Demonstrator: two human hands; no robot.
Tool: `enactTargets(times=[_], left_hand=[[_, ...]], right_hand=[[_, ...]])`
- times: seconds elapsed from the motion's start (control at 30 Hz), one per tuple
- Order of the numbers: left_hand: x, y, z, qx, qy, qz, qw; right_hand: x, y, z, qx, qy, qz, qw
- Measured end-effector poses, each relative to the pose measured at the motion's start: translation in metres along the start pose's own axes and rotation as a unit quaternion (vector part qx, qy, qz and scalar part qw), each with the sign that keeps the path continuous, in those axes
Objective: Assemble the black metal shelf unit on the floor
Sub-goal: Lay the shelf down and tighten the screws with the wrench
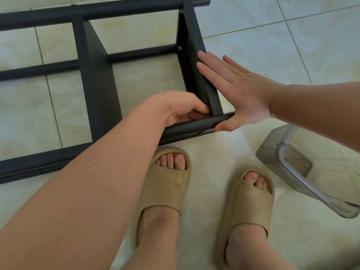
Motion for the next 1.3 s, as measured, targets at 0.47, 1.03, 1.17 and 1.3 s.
enactTargets(times=[0.47,1.03,1.17,1.3], left_hand=[[0.0015,0.0021,-0.0012,-0.026,-0.007,-0.027,0.999],[0.0,-0.0019,0.0008,-0.011,-0.015,0.001,1.0],[-0.0002,-0.0026,0.0031,-0.017,-0.007,-0.007,1.0],[-0.0004,-0.0002,0.0023,0.001,0.005,0.016,1.0]], right_hand=[[0.0005,0.0002,-0.0005,-0.001,0.0,0.0,1.0],[-0.0002,-0.0016,-0.0005,-0.007,0.002,-0.007,1.0],[-0.0009,-0.0027,0.0,-0.011,0.002,-0.007,1.0],[-0.0007,-0.002,-0.0007,-0.008,0.001,-0.007,1.0]])
Point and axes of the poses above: each hand's wrist, its own z-axis towards the middle knuckle, its own y-axis out of the palm, x = y × z, the point moved 1 cm from there along z, towards the middle knuckle, and after that the axes turned 7 degrees about -z, right-handed, at the moved point
